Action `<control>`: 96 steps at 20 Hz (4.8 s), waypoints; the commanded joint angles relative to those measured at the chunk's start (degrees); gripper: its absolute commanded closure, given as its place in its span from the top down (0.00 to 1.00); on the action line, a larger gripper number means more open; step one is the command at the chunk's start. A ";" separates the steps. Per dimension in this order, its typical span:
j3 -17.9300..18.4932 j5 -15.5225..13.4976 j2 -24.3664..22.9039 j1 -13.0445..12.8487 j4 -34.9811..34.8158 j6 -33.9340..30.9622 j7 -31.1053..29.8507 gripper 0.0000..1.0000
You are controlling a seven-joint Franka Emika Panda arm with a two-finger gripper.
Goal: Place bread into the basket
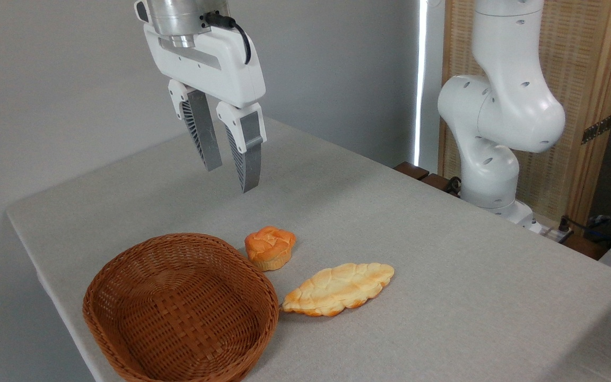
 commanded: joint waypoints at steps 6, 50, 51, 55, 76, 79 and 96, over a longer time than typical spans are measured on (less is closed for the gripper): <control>0.04 -0.23 -0.10 -0.06 0.06 -0.58 0.02 1.00; -1.54 1.70 -12.67 -7.09 -41.42 33.43 1.34 1.00; -1.54 2.05 -12.58 -7.09 -41.59 33.86 1.34 1.00; -1.63 3.02 -11.97 -7.09 -42.21 34.57 1.34 1.00; -1.63 2.93 -10.56 -7.97 -44.50 38.62 5.47 0.52; -1.63 2.93 -10.56 -7.97 -44.50 38.70 5.47 0.52; -0.84 -3.83 -12.14 -7.88 -32.47 25.08 5.04 0.50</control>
